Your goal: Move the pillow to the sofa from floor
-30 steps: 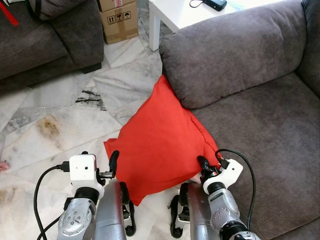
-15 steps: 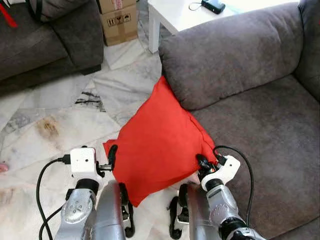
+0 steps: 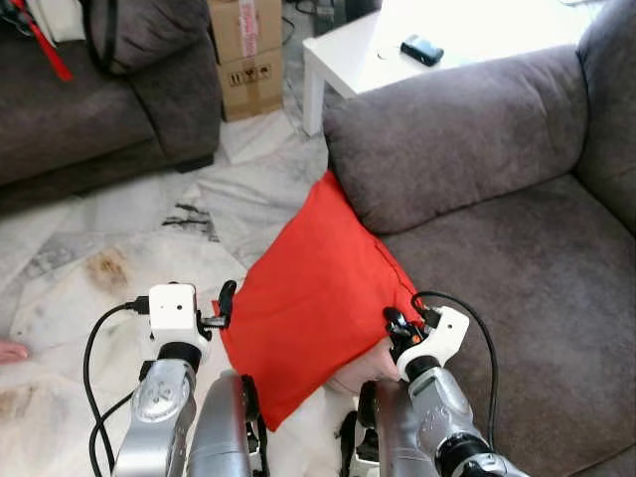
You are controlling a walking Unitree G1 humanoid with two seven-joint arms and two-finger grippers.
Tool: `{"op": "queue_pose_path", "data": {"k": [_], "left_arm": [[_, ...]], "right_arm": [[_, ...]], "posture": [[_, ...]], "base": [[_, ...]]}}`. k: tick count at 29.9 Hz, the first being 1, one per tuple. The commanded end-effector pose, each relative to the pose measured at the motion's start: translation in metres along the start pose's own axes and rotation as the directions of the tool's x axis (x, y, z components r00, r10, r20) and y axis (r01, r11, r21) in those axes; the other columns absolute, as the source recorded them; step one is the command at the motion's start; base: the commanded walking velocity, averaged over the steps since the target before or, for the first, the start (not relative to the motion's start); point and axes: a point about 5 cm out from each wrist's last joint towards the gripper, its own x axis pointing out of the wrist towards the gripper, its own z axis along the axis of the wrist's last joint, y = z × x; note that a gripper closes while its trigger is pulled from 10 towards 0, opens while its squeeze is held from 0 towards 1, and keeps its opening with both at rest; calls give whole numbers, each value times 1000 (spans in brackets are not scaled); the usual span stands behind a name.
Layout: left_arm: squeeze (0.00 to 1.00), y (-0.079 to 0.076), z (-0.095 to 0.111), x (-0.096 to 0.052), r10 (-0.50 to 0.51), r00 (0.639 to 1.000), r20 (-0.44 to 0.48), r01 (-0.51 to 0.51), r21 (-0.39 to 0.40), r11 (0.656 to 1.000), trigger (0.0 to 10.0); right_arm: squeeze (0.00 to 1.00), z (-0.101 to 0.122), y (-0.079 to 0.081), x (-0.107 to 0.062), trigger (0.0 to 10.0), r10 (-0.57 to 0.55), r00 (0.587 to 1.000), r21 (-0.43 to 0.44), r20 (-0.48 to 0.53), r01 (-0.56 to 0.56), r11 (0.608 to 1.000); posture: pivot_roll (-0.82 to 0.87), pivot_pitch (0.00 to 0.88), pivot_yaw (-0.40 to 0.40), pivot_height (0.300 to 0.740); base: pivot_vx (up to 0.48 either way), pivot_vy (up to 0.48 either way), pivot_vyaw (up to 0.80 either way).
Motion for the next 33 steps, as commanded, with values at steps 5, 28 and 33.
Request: {"op": "queue_pose_path", "data": {"k": [5, 28, 33], "left_arm": [[0, 0, -3, 5, -19, 1000, 0, 19, 5, 1000, 10000], [0, -8, 5, 32, -84, 994, 65, 84, 8, 996, 10000], [0, -9, 5, 33, -78, 994, 74, 78, 4, 997, 10000]], "right_arm": [[0, 21, -10, -3, 10000, 11, 994, -98, 110, 0, 995], [0, 45, 1, -11, 10000, 45, 956, -155, 290, 1, 988], [0, 51, 2, -12, 10000, 46, 950, -174, 307, 8, 985]], "posture": [[31, 139, -33, 636], [3, 76, -7, 636], [-1, 69, -13, 636]], "base": [[0, 0, 0], [0, 0, 0], [0, 0, 0]]}}
